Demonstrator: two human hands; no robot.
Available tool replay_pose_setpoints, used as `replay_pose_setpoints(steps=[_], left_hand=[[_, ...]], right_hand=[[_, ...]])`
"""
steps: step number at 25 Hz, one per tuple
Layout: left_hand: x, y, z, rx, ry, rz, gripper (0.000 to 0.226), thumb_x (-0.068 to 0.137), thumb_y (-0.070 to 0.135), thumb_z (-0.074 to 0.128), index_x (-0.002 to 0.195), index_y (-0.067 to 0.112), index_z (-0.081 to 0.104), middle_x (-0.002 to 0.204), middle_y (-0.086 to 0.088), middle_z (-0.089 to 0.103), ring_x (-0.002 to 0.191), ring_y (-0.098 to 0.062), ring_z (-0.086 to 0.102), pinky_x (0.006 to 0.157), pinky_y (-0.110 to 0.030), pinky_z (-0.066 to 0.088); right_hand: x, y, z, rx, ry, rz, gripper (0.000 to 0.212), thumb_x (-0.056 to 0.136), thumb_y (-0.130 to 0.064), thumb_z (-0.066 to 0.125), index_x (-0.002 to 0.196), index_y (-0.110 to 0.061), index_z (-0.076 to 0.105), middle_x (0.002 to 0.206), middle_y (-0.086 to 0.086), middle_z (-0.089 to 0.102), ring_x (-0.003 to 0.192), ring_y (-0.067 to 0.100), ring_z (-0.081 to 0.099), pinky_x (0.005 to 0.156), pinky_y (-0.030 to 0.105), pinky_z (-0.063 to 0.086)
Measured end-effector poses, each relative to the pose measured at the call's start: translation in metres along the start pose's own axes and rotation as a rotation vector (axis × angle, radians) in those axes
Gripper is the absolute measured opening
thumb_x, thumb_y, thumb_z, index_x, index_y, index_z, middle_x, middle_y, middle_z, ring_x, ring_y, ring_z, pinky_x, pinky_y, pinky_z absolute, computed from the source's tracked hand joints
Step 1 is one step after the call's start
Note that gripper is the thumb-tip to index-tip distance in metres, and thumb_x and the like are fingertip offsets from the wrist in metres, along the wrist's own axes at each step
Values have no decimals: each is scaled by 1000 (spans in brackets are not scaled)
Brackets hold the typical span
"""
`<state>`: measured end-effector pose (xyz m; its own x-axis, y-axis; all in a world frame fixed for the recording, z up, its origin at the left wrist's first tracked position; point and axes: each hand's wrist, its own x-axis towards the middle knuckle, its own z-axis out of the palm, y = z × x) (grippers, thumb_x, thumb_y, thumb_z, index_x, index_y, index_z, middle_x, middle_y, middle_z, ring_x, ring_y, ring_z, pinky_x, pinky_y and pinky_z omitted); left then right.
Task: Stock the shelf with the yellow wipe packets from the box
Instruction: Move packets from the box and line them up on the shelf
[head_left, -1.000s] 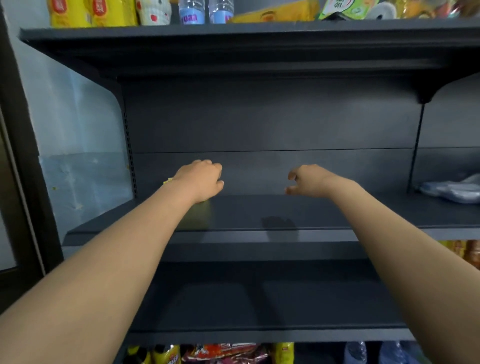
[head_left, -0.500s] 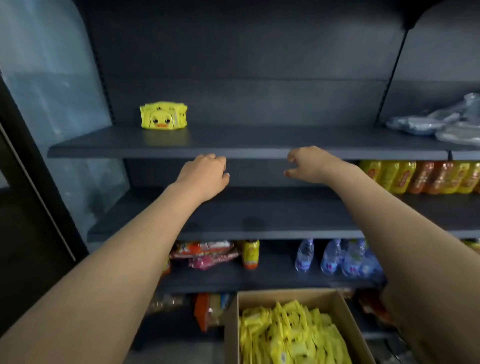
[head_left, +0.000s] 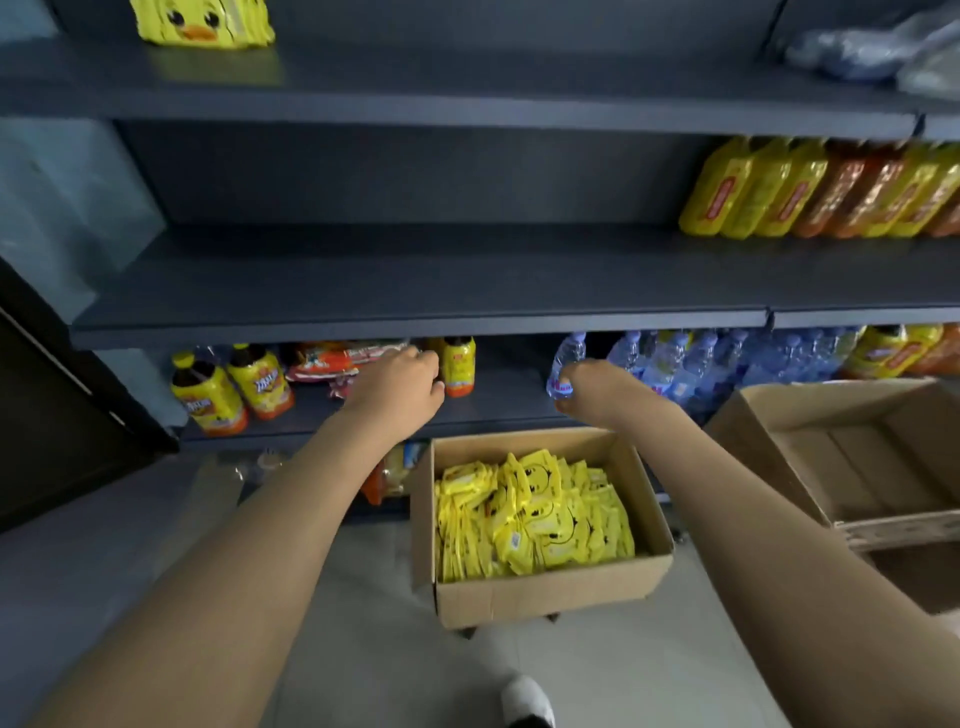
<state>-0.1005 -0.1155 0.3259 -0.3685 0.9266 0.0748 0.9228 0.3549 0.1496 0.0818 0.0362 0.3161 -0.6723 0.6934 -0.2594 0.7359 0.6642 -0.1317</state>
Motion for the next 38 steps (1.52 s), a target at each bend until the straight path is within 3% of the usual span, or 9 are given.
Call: replay_pose_setpoints(steps=[8, 14, 17, 19, 24, 26, 30, 35, 38], left_hand=[[26, 17, 162, -86, -273, -90, 25, 96, 28, 40, 109, 12, 55, 112, -4, 58, 102, -21, 55, 78, -34, 48], [34, 30, 274, -263, -438, -343, 23, 96, 25, 42, 108, 10, 56, 109, -3, 62, 93, -17, 60, 74, -28, 50], [30, 41, 319, -444, -490, -531, 25, 97, 22, 43, 111, 7, 57, 111, -7, 64, 97, -17, 62, 80, -25, 49], [27, 51, 341, -550, -492, -624, 28, 97, 21, 43, 115, 4, 56, 116, -9, 64, 103, -18, 61, 79, -21, 44], [25, 78, 394, -897, -392, -997, 32, 98, 28, 42, 113, 5, 59, 110, -10, 66, 101, -21, 62, 88, -28, 49], [29, 88, 407, -1079, -372, -1192, 31, 98, 31, 40, 99, 7, 60, 92, -7, 68, 86, -18, 64, 81, -36, 54], [46, 108, 418, -1454, -329, -1561, 37, 97, 36, 40, 82, 8, 59, 72, -2, 64, 66, -11, 60, 63, -24, 50], [74, 127, 425, -1979, 17, -1955, 56, 90, 49, 46, 116, 1, 55, 96, -6, 64, 94, -17, 62, 73, -28, 52], [90, 130, 427, -2191, 262, -2058, 63, 85, 50, 54, 124, 0, 50, 111, -10, 59, 111, -21, 56, 81, -30, 51]], right_hand=[[64, 59, 139, 55, -180, -12, 39, 94, -32, 50, 123, -6, 53, 121, 14, 59, 113, 31, 54, 89, 38, 48], [124, 99, 237, 191, -347, 62, 35, 96, -30, 47, 119, -4, 55, 115, 14, 62, 104, 30, 58, 77, 32, 46], [154, 103, 278, 348, -324, 161, 21, 97, -29, 48, 89, -13, 58, 85, 6, 61, 77, 18, 57, 58, 24, 38], [171, 99, 298, 403, -256, 235, 36, 97, -30, 48, 64, -21, 35, 61, -4, 39, 56, 12, 39, 47, 26, 26], [217, 82, 347, 488, -313, 331, 33, 96, -35, 47, 71, -13, 44, 65, -3, 43, 73, 19, 46, 47, 24, 26], [225, 78, 364, 502, -325, 367, 28, 96, -33, 48, 86, -7, 53, 75, 5, 54, 75, 20, 48, 49, 25, 27], [231, 88, 378, 508, -313, 393, 32, 93, -25, 55, 112, 1, 58, 96, 15, 61, 78, 24, 52, 51, 24, 27], [220, 113, 364, 613, -172, 484, 22, 93, -24, 55, 104, -5, 54, 85, 9, 56, 81, 25, 50, 59, 25, 30], [210, 127, 358, 626, -91, 544, 28, 95, -23, 52, 113, -2, 50, 98, 19, 57, 86, 30, 53, 65, 30, 34]])
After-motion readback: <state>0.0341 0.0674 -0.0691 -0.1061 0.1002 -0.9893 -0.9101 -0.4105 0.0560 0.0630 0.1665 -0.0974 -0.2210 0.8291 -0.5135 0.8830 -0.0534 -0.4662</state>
